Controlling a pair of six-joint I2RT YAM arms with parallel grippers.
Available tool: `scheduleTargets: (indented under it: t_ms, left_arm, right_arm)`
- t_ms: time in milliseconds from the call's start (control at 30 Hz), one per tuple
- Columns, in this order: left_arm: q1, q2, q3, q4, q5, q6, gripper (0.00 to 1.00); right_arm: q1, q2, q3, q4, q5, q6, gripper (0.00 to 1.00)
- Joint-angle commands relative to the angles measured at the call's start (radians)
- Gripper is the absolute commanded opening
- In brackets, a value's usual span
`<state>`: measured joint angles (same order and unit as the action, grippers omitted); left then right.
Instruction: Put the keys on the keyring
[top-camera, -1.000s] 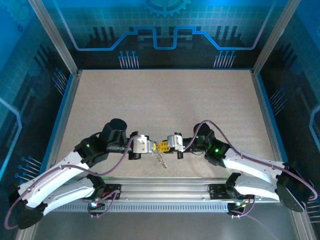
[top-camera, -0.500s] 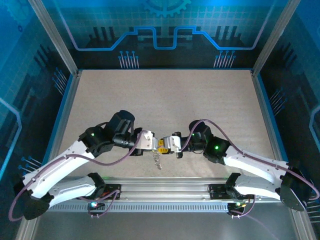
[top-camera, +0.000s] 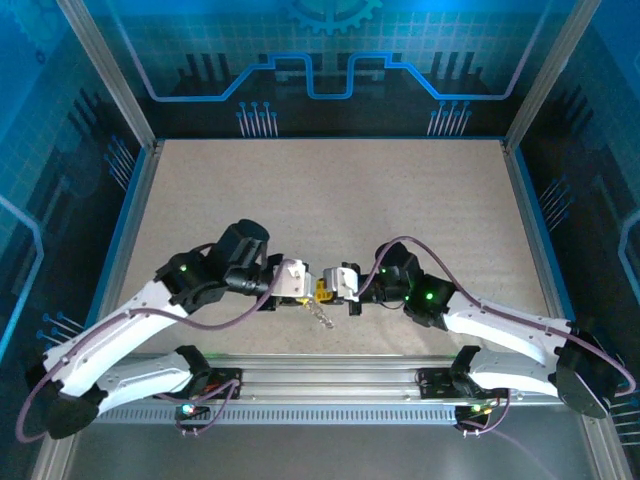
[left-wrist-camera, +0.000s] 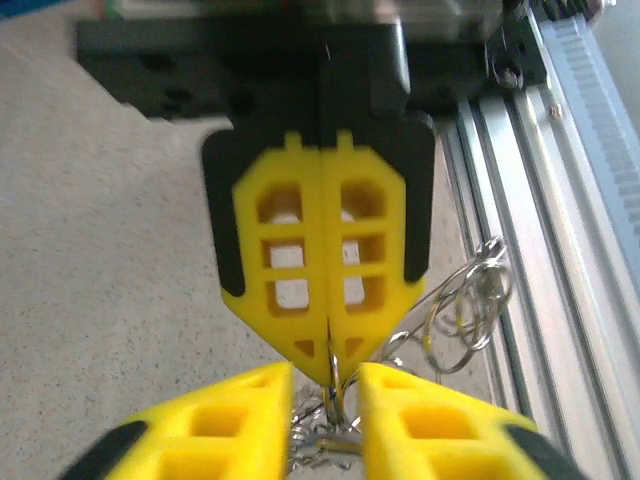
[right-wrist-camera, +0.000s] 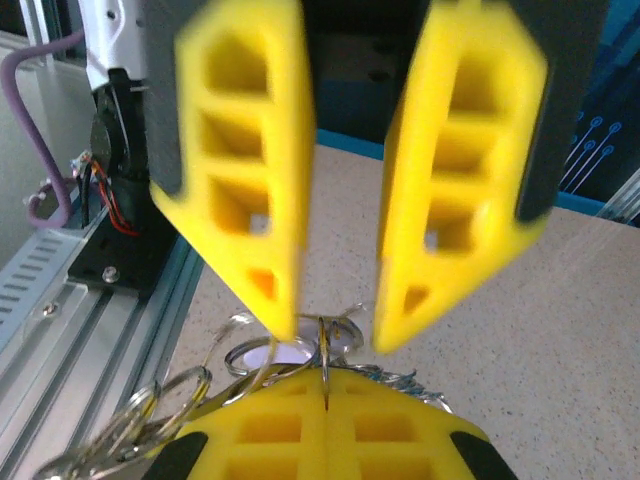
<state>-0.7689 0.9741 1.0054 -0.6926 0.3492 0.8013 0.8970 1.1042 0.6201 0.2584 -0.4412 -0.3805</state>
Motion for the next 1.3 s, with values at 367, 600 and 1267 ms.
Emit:
scheduleTargets:
  t_ms: [367, 600, 1267]
  left_arm:
    - [-0.005, -0.245, -0.143, 0.117, -0.049, -0.105, 0.18]
    - [-0.005, -0.168, -0.123, 0.128, -0.009, -0.073, 0.08]
    - [-0.005, -0.109, -0.121, 0.146, 0.048, -0.019, 0.12]
  right_arm:
    - [0.004, -0.029, -0.083, 0.325, -0.025, 0.195, 0.0]
    - [0.022, -0.03, -0.076, 0.314, -0.033, 0.163, 0.0]
    - [0.08, 0.011, -0.018, 0.269, -0.079, 0.031, 0.0]
